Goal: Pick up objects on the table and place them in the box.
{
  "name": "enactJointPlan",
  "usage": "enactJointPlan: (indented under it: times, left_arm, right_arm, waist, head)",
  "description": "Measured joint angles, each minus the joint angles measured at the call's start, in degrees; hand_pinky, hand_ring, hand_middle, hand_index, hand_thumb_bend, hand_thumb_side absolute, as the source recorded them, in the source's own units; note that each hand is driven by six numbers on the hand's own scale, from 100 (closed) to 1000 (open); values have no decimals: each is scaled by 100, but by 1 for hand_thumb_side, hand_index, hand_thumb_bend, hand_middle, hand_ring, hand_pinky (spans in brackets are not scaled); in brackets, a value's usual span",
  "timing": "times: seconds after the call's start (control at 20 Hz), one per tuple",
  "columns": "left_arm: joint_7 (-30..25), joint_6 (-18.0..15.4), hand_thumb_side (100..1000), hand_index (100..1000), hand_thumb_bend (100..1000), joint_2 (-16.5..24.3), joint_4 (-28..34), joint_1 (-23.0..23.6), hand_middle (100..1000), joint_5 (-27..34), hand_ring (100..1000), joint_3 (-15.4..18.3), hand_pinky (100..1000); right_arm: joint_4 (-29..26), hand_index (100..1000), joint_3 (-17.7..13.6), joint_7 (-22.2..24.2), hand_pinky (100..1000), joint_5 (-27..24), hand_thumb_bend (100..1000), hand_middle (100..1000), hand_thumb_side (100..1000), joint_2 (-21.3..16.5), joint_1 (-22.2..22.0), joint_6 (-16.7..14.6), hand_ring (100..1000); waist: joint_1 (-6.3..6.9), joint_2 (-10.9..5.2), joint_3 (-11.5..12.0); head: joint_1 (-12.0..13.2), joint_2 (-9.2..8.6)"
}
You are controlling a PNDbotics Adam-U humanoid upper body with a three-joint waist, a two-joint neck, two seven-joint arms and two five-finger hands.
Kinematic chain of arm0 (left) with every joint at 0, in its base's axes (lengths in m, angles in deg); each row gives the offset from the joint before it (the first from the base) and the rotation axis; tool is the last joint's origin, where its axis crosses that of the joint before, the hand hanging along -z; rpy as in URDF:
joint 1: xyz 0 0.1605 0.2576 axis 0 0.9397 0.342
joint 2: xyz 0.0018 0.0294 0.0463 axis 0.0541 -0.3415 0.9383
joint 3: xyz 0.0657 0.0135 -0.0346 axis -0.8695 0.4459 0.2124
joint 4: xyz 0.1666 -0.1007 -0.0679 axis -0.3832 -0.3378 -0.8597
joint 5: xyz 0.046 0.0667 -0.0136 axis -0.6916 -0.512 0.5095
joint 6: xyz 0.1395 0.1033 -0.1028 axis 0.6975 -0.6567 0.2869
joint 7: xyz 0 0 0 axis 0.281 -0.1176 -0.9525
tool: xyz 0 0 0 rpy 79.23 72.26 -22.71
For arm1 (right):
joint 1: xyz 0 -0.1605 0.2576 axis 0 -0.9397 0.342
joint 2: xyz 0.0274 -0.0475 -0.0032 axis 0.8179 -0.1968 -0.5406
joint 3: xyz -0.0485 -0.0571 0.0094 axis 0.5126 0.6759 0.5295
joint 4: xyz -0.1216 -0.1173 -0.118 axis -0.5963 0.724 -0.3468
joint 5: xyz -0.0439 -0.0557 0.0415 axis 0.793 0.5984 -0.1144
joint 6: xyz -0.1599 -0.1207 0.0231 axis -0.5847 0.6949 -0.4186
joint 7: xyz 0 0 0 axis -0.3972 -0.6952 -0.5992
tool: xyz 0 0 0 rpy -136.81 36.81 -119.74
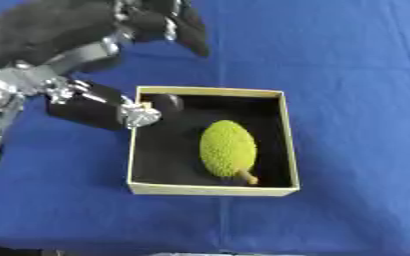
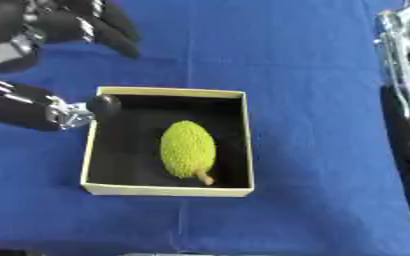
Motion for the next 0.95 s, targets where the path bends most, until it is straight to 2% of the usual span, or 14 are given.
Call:
enactJointPlan:
  times: [0.15, 0.25, 0.35, 0.5, 0.75, 0.95]
  left_arm:
    - [1223, 312, 100, 753, 291, 311, 38, 459, 710, 426, 741, 741, 834]
    - [2104, 327, 100, 755, 323, 528, 40, 784, 714, 766, 743, 1160, 837]
    - [2876, 194, 100, 756, 370, 716, 42, 1095, 720, 1104, 748, 1511, 839]
    - [3785, -229, 100, 757, 410, 887, 43, 1560, 722, 1560, 749, 1988, 838]
    - [4716, -928, 109, 752, 439, 927, 46, 2201, 713, 2033, 742, 2669, 835]
    - [5093, -1165, 127, 749, 425, 779, 47, 2621, 699, 2161, 730, 3067, 829]
  right_arm:
    - [0, 745, -34, -60, 731, 19, 389, 626, 694, -5, -7, -25, 647]
    - [0, 746, -50, -103, 731, 23, 389, 627, 691, -7, -7, -46, 648]
    - [0, 746, -68, -150, 731, 25, 390, 627, 689, -8, -7, -63, 648]
    - [0, 746, -83, -219, 731, 26, 391, 627, 688, -8, -7, -82, 648]
    - [0, 745, -119, -318, 731, 46, 390, 627, 683, -8, -13, -120, 648]
    - [0, 745, -145, -406, 735, 62, 391, 627, 682, -8, -17, -173, 647]
  waist:
    - [-61, 0, 28]
    - [-67, 2, 29]
    - [-88, 6, 30]
    - [-121, 23, 30]
    - [-162, 39, 41]
    - [-175, 55, 61]
  head:
    - [-70, -8]
    - [-107, -22]
    - [-136, -48]
    - [-170, -55]
    - [-186, -119]
    - [-228, -199]
